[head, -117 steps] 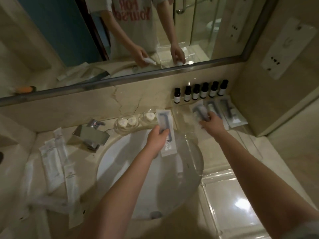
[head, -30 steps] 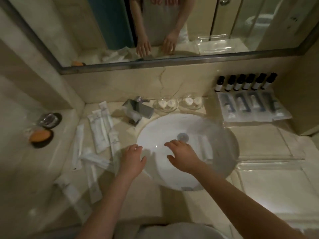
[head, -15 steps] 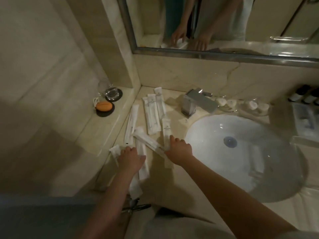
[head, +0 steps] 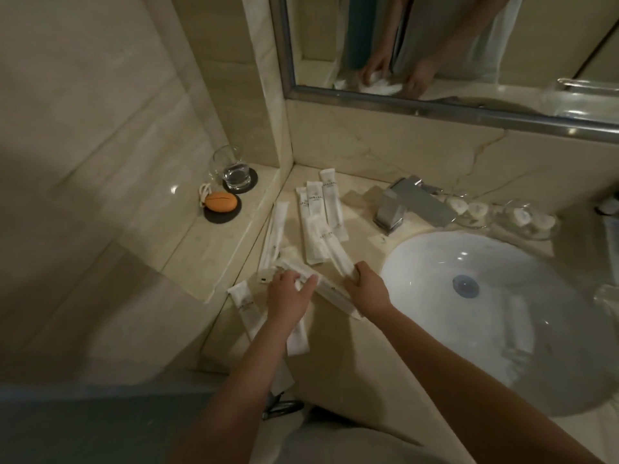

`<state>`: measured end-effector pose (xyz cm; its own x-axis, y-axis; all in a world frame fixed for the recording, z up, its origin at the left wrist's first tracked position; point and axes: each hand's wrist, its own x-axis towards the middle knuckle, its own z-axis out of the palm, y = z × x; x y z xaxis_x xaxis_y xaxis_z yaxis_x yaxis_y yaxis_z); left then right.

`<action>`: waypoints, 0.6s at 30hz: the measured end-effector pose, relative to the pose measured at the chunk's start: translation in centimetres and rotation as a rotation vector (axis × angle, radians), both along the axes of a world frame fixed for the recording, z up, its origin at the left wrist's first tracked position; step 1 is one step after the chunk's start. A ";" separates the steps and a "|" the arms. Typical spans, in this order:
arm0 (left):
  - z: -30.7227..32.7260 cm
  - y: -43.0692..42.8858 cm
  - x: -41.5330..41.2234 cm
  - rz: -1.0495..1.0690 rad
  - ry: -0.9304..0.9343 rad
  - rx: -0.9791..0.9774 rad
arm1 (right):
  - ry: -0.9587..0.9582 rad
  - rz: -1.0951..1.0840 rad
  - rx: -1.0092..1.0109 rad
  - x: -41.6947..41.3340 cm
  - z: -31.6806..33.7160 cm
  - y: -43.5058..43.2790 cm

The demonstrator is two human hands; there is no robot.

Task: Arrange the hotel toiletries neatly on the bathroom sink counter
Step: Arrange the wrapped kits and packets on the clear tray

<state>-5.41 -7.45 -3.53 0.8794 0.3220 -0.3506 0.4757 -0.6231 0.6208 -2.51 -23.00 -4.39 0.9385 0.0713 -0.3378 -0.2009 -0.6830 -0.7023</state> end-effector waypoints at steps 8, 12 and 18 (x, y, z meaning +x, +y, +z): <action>4.5 -1.5 1.9 0.406 -0.221 -0.684 | -0.163 0.471 0.094 -1.2 2.3 -0.3; 4.4 1.5 1.8 0.512 -0.274 -0.719 | -0.104 0.468 -0.178 -0.2 0.4 0.0; 4.6 5.5 1.3 0.550 -0.312 -0.708 | -0.078 0.346 -0.407 0.7 -1.8 3.5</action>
<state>-4.14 -1.91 1.09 0.7547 0.5215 -0.3981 0.3396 0.2086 0.9172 -1.85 -19.46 -6.22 0.9068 0.2582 -0.3332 0.1258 -0.9202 -0.3707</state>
